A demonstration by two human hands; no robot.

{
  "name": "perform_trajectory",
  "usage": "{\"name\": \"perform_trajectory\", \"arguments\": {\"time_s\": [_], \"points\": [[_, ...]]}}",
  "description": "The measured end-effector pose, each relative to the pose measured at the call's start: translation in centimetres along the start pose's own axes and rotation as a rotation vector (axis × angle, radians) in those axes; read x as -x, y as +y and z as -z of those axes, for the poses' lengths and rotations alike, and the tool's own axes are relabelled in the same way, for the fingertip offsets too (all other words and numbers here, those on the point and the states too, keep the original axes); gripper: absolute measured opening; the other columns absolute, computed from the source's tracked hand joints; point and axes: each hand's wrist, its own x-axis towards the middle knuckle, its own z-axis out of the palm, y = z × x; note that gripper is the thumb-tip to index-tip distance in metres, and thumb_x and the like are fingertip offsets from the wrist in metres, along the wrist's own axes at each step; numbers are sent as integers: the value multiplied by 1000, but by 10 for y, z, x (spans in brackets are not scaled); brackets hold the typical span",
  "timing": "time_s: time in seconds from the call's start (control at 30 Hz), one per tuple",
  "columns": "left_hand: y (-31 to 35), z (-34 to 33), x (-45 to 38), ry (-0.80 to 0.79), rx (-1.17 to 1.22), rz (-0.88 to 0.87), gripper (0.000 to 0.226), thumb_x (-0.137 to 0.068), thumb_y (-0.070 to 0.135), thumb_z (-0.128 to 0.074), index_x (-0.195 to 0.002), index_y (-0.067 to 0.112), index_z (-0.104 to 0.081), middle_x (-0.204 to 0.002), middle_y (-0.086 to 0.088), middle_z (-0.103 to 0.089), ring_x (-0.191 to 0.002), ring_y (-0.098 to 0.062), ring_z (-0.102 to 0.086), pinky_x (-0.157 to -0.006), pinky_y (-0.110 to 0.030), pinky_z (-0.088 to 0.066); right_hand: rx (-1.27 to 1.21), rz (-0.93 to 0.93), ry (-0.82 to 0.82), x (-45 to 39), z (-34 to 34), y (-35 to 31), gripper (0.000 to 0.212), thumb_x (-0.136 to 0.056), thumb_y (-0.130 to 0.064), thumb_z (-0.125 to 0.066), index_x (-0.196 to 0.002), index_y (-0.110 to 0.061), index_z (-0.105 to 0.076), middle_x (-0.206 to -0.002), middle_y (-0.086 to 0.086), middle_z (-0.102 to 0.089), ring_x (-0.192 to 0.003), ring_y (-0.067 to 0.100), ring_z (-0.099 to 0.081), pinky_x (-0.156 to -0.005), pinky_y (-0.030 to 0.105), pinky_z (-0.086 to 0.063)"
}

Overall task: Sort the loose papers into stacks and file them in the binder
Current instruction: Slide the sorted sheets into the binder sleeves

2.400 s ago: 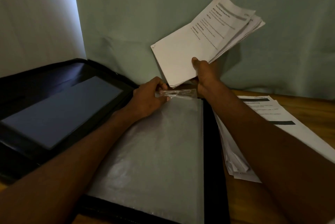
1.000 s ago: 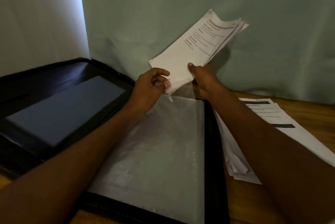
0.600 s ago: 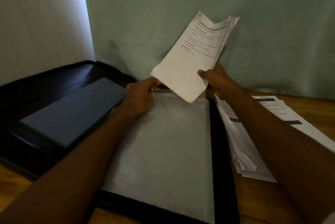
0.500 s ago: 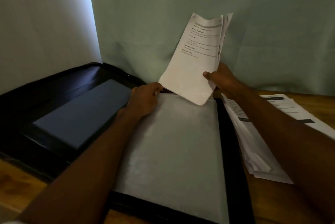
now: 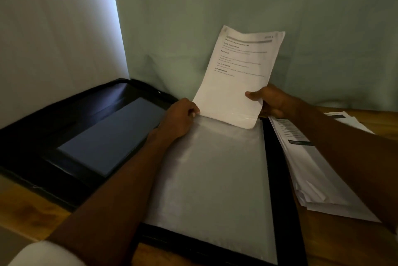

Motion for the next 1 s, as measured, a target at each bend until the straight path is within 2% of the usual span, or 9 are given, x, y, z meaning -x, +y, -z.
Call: {"name": "perform_trajectory", "arguments": {"time_s": [0.07, 0.17, 0.3, 0.5, 0.6, 0.73, 0.83, 0.9, 1.0], "points": [[3, 8, -3, -47, -15, 10, 21, -85, -6, -62, -89, 11, -74, -96, 0, -65, -96, -22, -65, -88, -24, -46, 0, -31, -40, -2, 1, 1, 47, -92, -7, -70, -136, -14, -61, -129, 10, -70, -112, 28, -69, -83, 43, -60], [3, 16, -7, -90, -33, -11, 34, -80, -6, -61, -77, 27, -69, -93, -2, -69, -89, -18, -67, -91, -40, -54, 32, -64, -76, -5, 2, -2, 47, -92, -2, -67, -137, -15, -60, -131, 10, -69, -118, 30, -66, -97, 49, -56], [-9, 11, -5, -21, -41, -1, 41, -83, 4, -63, -72, 43, -59, -94, 6, -67, -92, -15, -65, -93, -44, -53, 31, -128, -149, -6, 3, -9, 38, -96, 1, -60, -131, -15, -61, -123, 9, -71, -108, 26, -69, -81, 40, -63], [-5, 10, -11, -3, -49, 29, 21, -87, 7, -63, -87, 27, -71, -100, 9, -72, -101, -13, -65, -98, -39, -47, 22, -192, -167, -16, 10, -19, 44, -89, 2, -66, -130, -13, -63, -124, 12, -72, -100, 29, -75, -74, 44, -64], [-3, 12, -11, 44, -113, 50, 25, -86, 5, -62, -87, 29, -71, -99, 11, -71, -101, -14, -64, -100, -44, -43, 89, -230, -225, -17, 5, -23, 50, -84, 0, -69, -132, -11, -62, -124, 13, -72, -103, 29, -74, -71, 42, -64], [-1, 13, -10, 24, -134, 90, 32, -80, 0, -60, -86, 30, -70, -95, 10, -70, -98, -15, -64, -101, -46, -41, 243, -260, -325, -13, -9, -30, 38, -97, 4, -57, -130, -14, -62, -112, 11, -76, -96, 29, -76, -73, 43, -65], [4, 12, -10, 33, -186, 85, 16, -90, 16, -63, -90, 30, -71, -100, 10, -66, -103, -15, -60, -95, -38, -31, 259, -237, -330, -7, -14, -34, 36, -97, 2, -60, -127, -16, -64, -116, 10, -75, -98, 28, -75, -77, 42, -64], [9, 10, -11, 31, -169, 81, 6, -93, 32, -65, -91, 33, -71, -100, 11, -63, -102, -14, -59, -93, -38, -32, 220, -212, -310, -7, -11, -35, 34, -95, -4, -66, -127, -16, -64, -119, 9, -75, -103, 29, -74, -83, 44, -63], [19, 2, -10, -50, -98, -1, 14, -90, 46, -69, -100, 36, -70, -104, 14, -59, -105, -12, -56, -100, -43, -38, 176, -186, -151, -9, -9, -36, 63, -77, -16, -87, -134, -12, -61, -128, 12, -70, -111, 30, -70, -87, 45, -60]]}}
